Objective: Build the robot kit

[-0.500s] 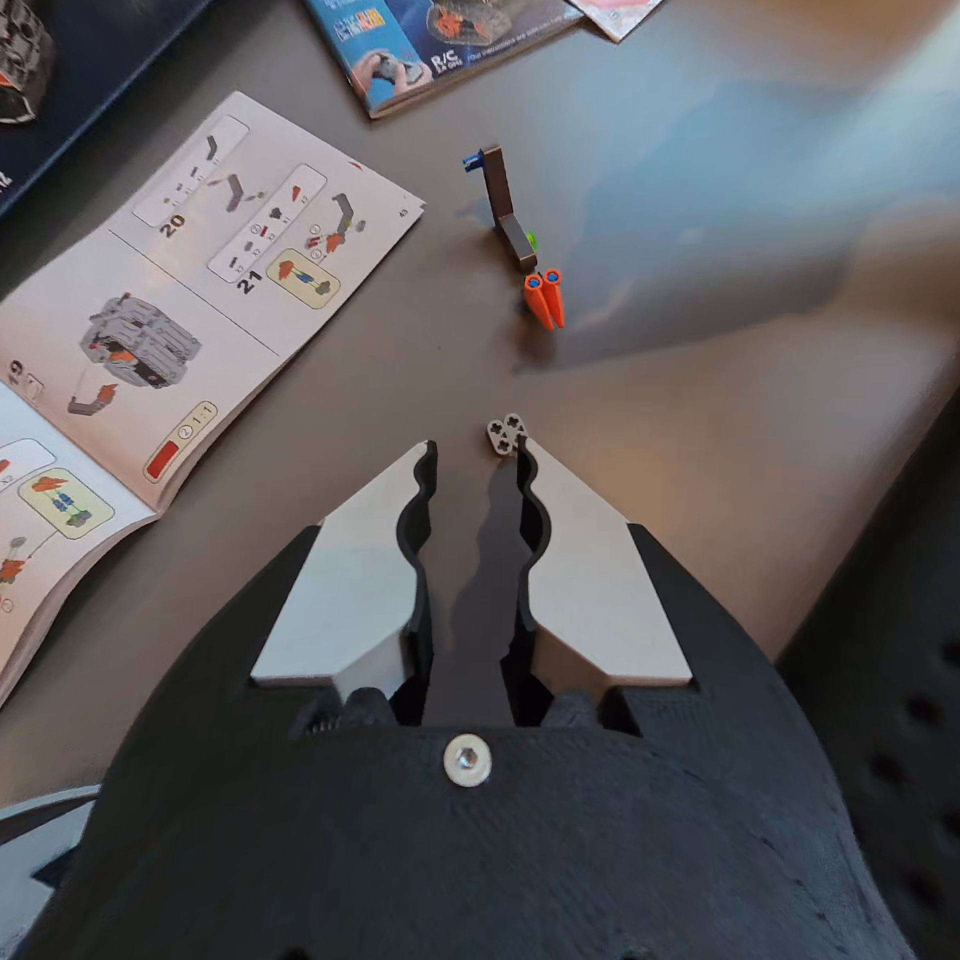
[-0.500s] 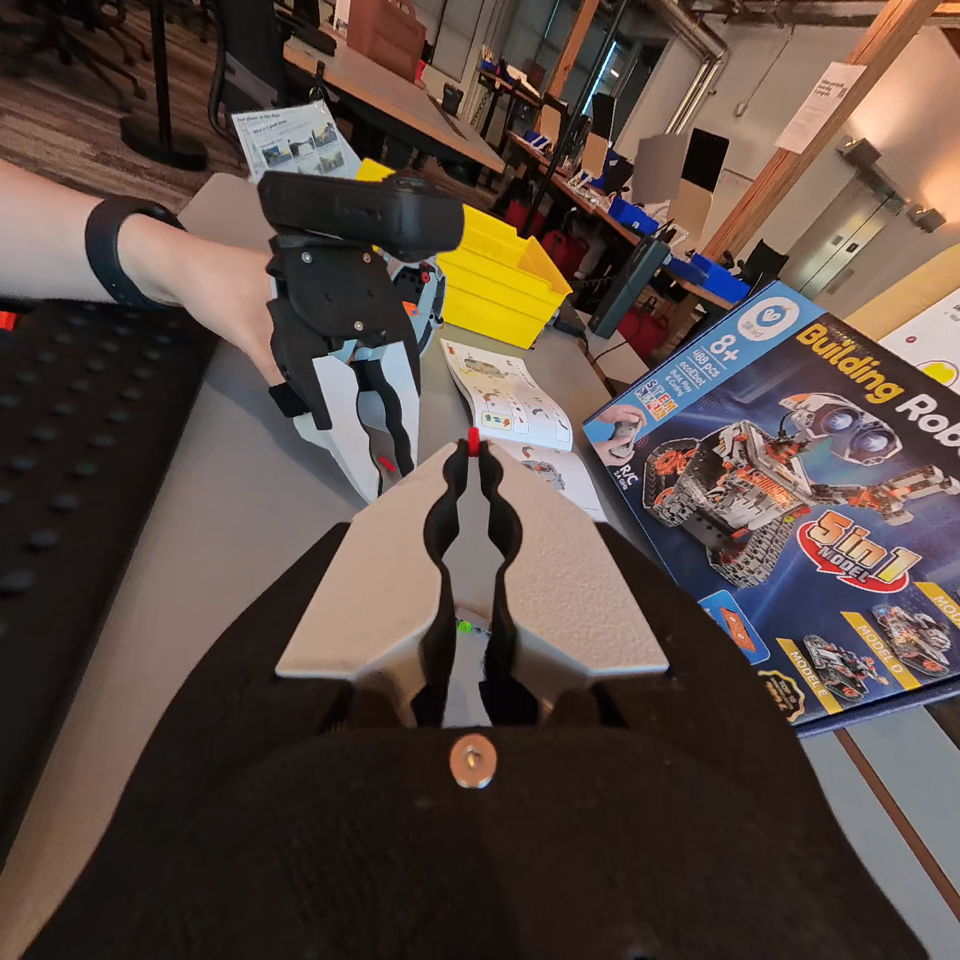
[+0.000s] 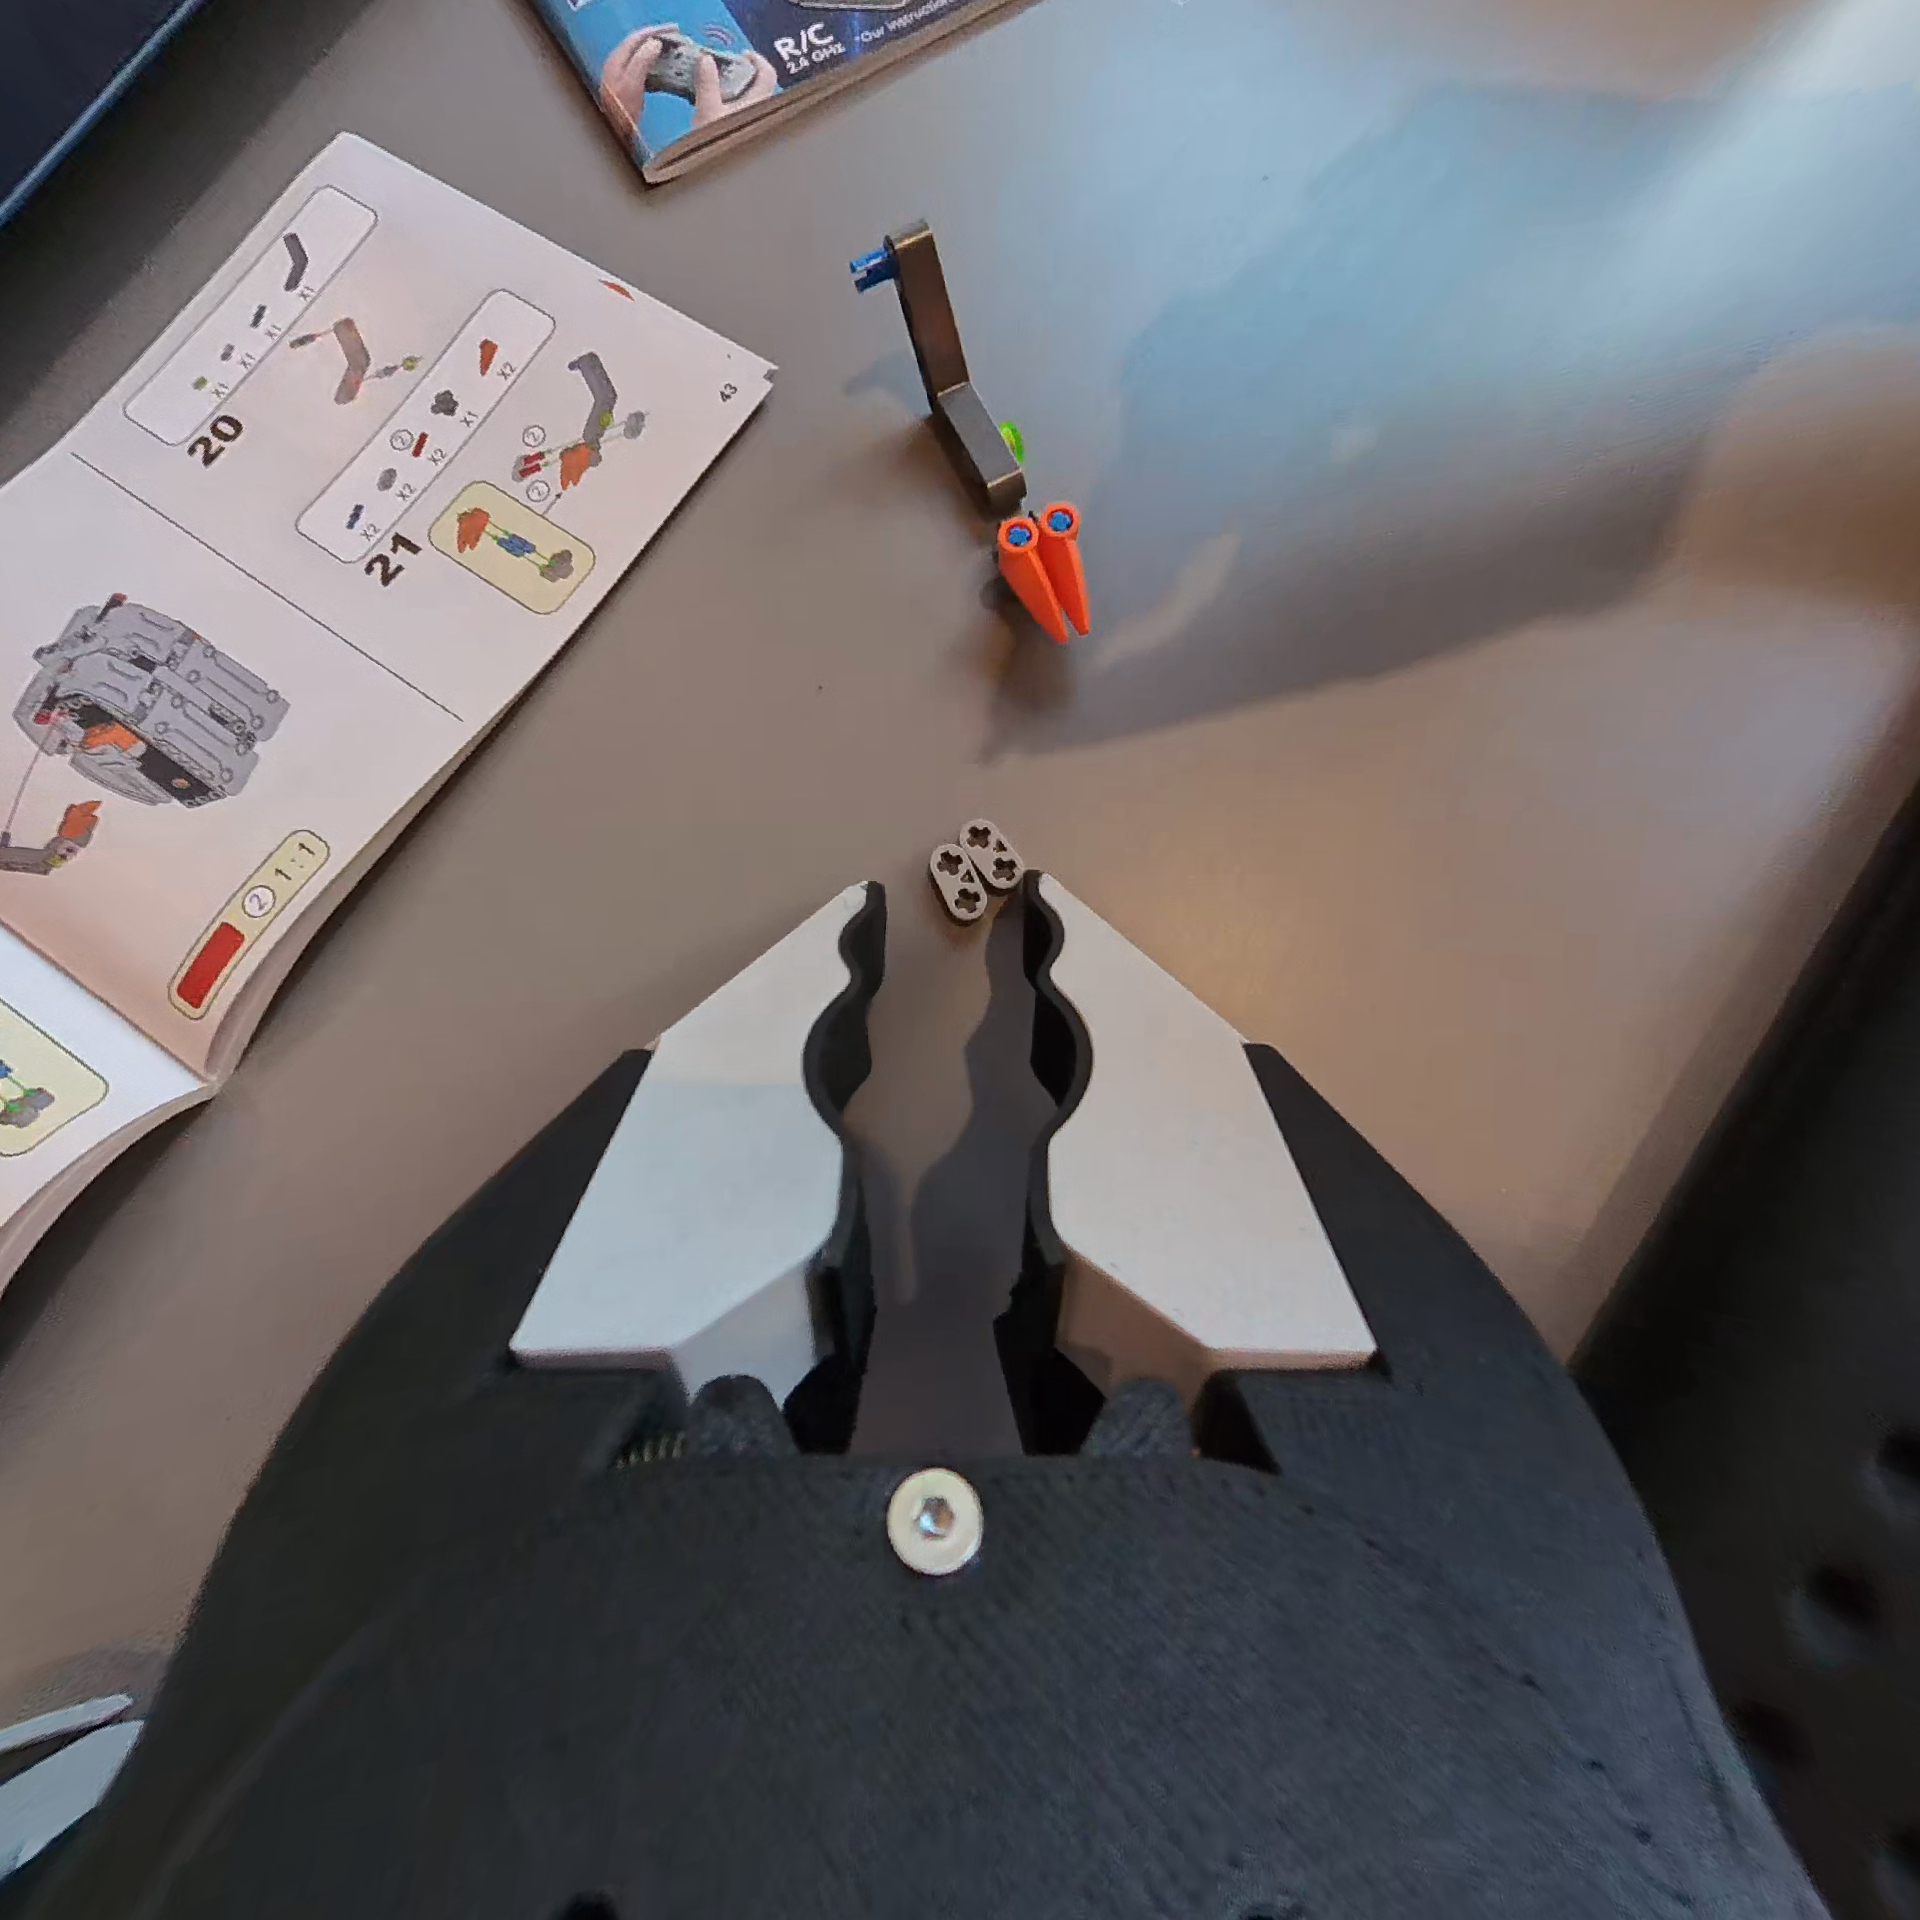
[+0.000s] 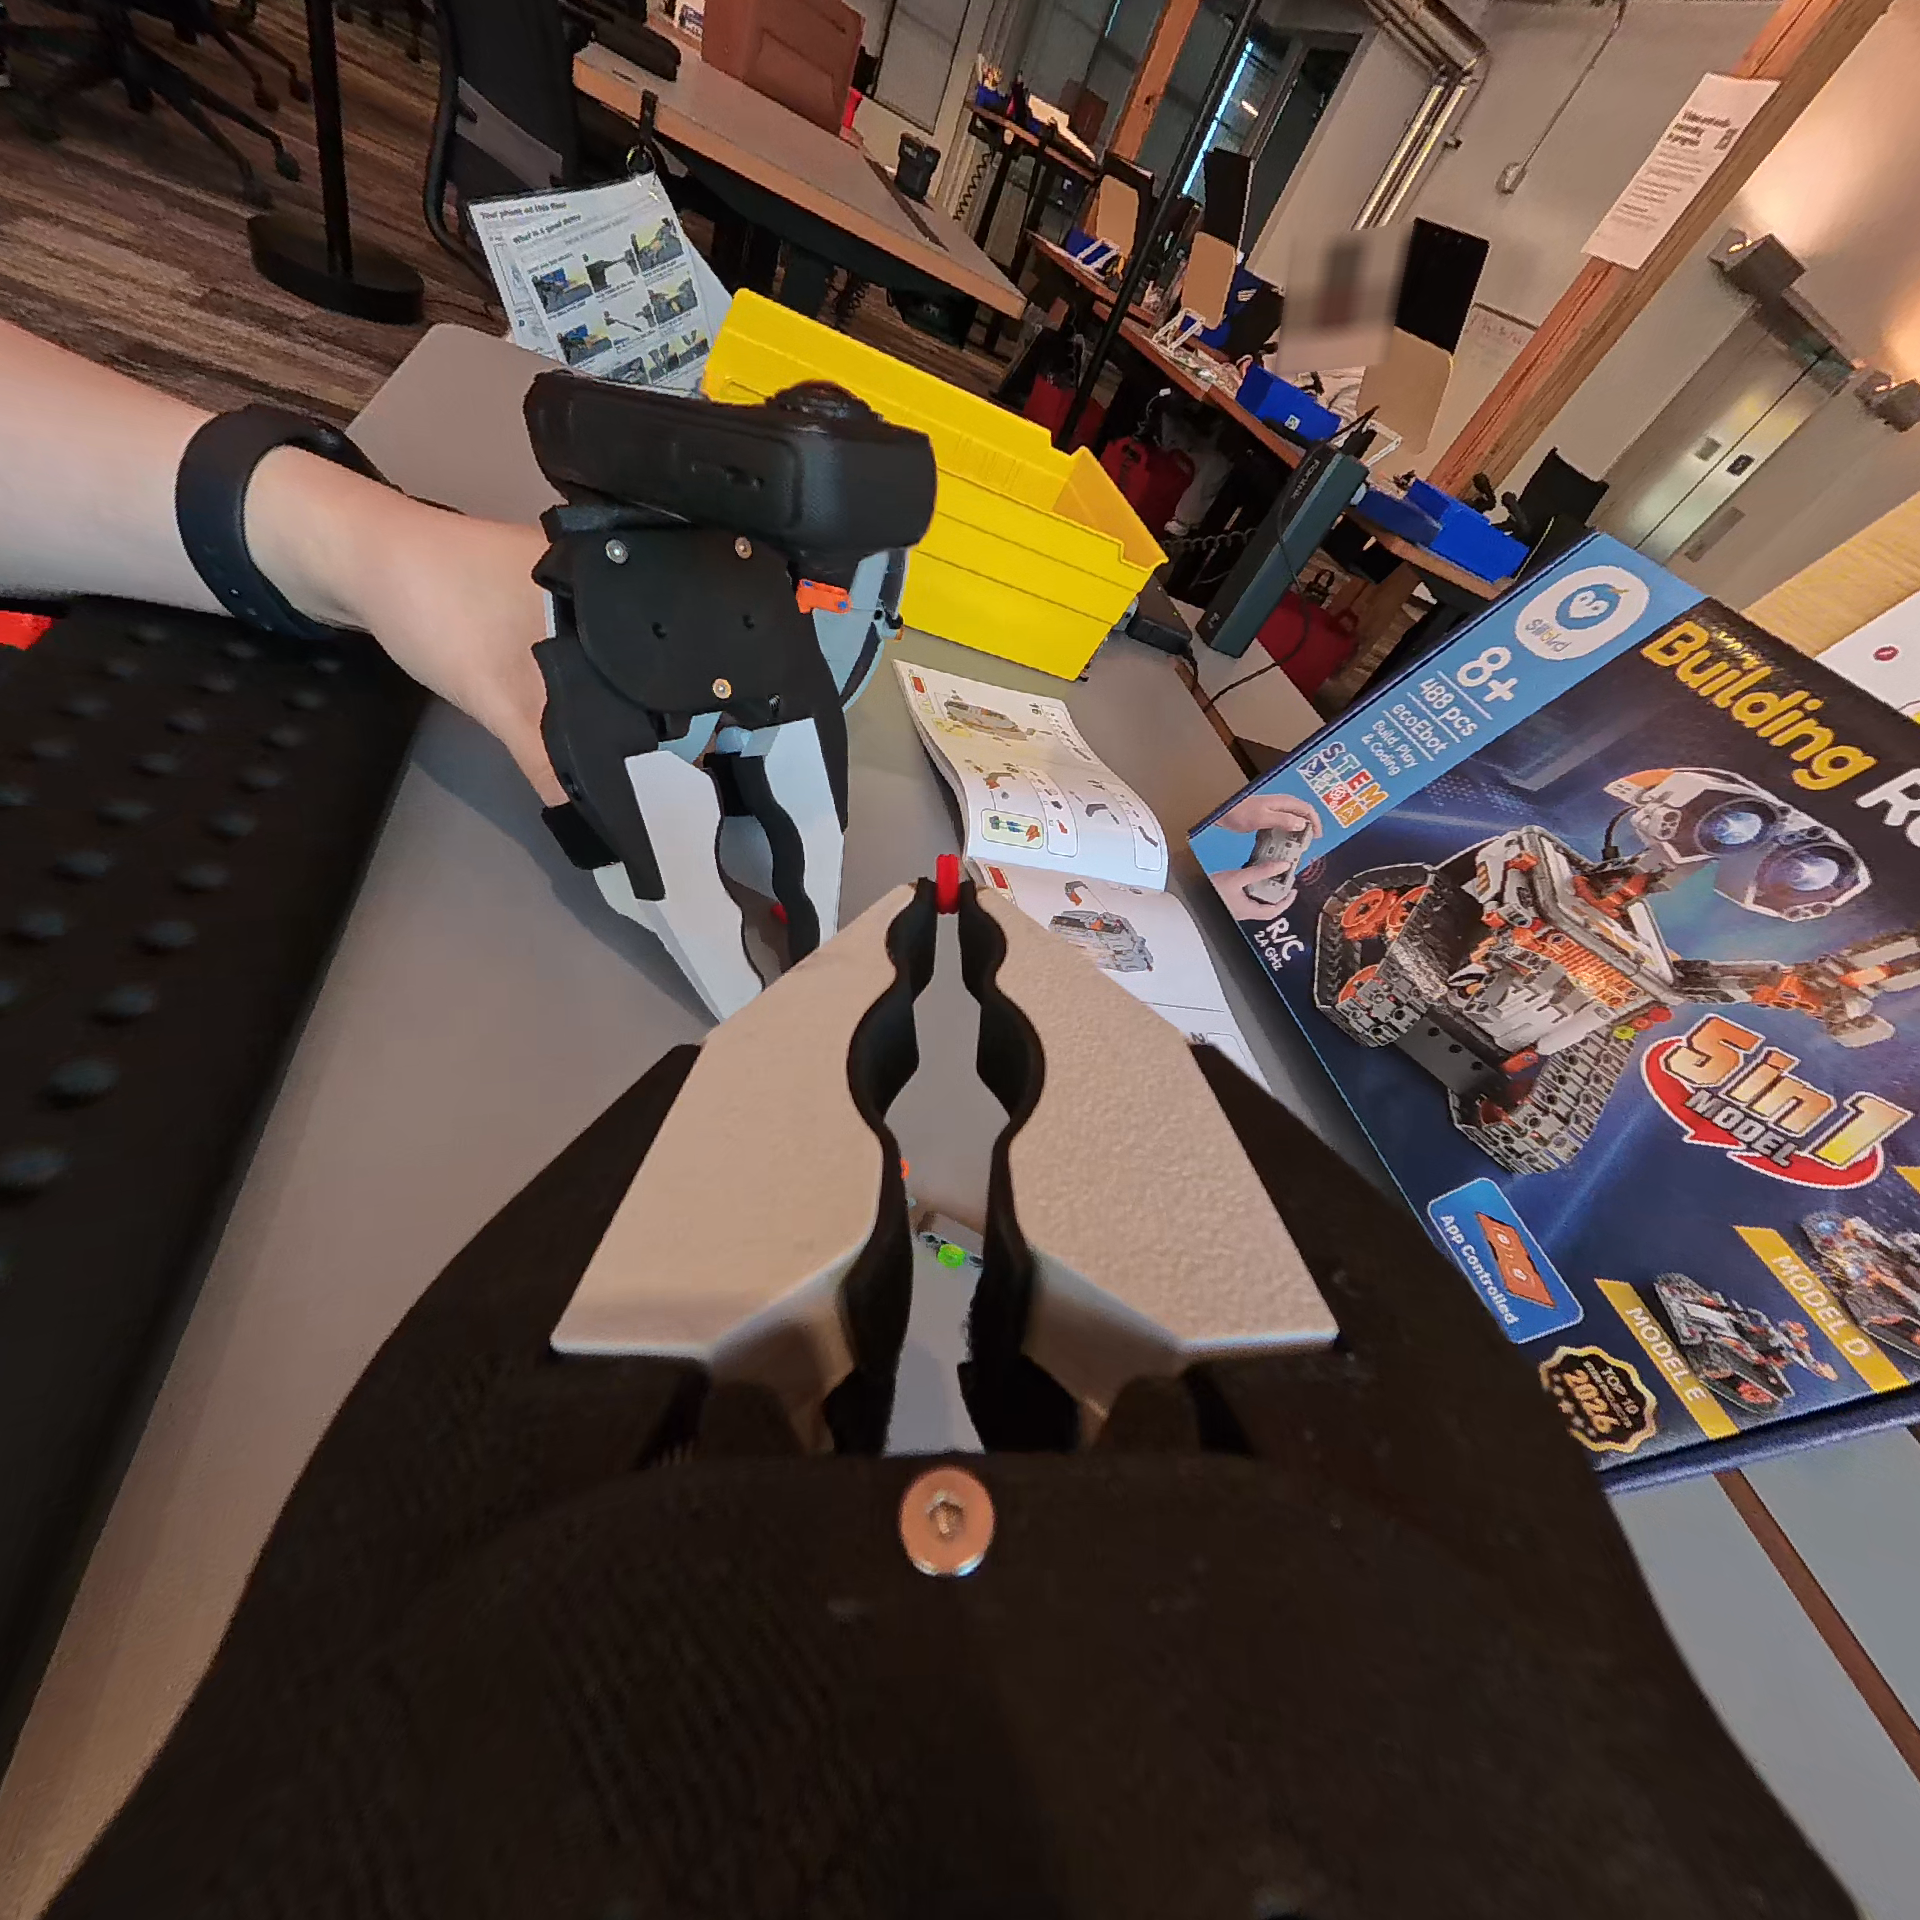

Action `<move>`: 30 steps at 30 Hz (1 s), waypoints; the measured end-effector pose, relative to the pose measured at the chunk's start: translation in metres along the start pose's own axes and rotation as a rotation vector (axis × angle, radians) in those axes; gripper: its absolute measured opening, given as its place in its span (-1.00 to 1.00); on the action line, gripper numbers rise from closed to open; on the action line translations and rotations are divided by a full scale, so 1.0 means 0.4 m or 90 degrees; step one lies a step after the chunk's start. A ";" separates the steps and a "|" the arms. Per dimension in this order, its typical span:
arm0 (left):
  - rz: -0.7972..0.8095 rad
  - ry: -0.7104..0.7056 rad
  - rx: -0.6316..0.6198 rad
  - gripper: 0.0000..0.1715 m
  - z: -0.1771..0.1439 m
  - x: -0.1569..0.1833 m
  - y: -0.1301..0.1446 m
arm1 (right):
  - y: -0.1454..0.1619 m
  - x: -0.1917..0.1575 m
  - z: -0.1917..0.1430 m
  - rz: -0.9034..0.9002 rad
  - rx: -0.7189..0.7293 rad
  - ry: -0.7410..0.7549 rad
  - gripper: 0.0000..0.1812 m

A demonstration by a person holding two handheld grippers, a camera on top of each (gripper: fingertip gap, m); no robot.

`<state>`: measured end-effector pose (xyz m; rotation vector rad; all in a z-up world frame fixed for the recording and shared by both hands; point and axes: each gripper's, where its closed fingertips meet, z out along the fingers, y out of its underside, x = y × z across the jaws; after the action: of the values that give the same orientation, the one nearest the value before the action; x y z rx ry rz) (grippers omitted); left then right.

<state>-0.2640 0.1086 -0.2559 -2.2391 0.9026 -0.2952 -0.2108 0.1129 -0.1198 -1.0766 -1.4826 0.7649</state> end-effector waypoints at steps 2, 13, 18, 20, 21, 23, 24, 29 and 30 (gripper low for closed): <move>-0.001 -0.005 0.009 -0.76 -0.001 -0.003 0.001 | 0.004 -0.002 0.001 0.002 -0.003 -0.002 -0.96; -0.032 0.000 0.021 -0.87 -0.011 -0.021 0.011 | 0.005 -0.004 0.002 -0.001 -0.008 -0.006 -0.96; -0.076 -0.002 0.003 -0.70 -0.008 -0.035 -0.004 | 0.011 -0.006 0.005 -0.004 -0.017 -0.007 -0.96; -0.070 -0.002 -0.012 -0.72 -0.005 -0.037 -0.005 | 0.014 -0.007 0.006 -0.005 -0.022 -0.008 -0.96; -0.063 -0.009 -0.027 -0.73 -0.001 -0.041 -0.001 | 0.014 -0.007 0.006 -0.006 -0.022 -0.008 -0.96; -0.049 -0.017 -0.052 -0.76 0.003 -0.045 -0.001 | 0.014 -0.008 0.006 -0.008 -0.023 -0.008 -0.96; -0.045 -0.019 -0.068 -0.76 0.005 -0.045 0.000 | 0.014 -0.008 0.006 -0.009 -0.023 -0.007 -0.96; -0.020 -0.014 -0.140 -0.78 0.008 -0.047 0.001 | 0.019 -0.007 0.006 -0.006 -0.028 -0.007 -0.96; -0.022 -0.004 -0.160 -0.79 0.008 -0.048 0.002 | 0.021 -0.007 0.006 -0.006 -0.029 -0.008 -0.96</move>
<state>-0.2770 0.1228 -0.2579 -2.4857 0.9412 -0.1990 -0.2116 0.1136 -0.1288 -1.1007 -1.5212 0.7360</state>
